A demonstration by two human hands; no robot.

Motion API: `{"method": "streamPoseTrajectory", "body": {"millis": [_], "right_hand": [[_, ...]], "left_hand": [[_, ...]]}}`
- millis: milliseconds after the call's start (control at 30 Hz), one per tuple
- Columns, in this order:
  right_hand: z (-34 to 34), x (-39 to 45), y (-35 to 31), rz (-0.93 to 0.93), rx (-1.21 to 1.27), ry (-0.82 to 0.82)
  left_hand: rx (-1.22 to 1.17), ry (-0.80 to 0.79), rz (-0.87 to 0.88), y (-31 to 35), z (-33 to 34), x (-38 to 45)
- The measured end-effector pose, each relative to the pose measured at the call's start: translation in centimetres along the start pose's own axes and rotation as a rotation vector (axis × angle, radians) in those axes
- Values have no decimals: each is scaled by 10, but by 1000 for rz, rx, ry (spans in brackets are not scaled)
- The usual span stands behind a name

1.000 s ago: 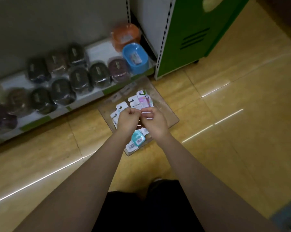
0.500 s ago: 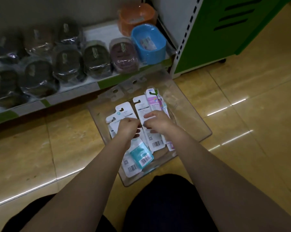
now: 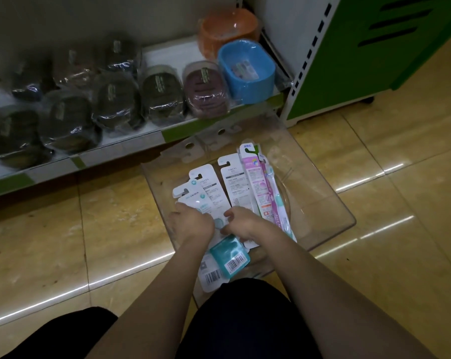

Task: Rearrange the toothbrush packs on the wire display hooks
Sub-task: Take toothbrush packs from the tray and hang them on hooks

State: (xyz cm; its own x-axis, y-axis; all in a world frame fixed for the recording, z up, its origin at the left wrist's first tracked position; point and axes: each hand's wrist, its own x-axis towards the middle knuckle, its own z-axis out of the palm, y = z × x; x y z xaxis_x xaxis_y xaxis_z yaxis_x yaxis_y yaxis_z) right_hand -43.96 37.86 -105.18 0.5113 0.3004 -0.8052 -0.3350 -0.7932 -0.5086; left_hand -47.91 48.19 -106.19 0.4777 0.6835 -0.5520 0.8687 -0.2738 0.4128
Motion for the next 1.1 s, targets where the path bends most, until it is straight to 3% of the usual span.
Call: {"method": "streamPoseTrajectory", "body": {"millis": [100, 300, 633, 900, 1100], "right_hand": [[0, 2, 4, 16, 7, -17], [2, 9, 6, -1, 17, 24], [7, 12, -5, -16, -24, 36], [-1, -2, -29, -191, 36, 266], [-28, -69, -66, -254, 14, 461]], "left_hand": [[-164, -53, -28, -8, 6, 9], [-204, -135, 92, -5, 6, 7], [-335, -222, 119, 7, 4, -1], [-598, -233, 89, 31, -23, -9], [-858, -284, 67, 68, -76, -43]]}}
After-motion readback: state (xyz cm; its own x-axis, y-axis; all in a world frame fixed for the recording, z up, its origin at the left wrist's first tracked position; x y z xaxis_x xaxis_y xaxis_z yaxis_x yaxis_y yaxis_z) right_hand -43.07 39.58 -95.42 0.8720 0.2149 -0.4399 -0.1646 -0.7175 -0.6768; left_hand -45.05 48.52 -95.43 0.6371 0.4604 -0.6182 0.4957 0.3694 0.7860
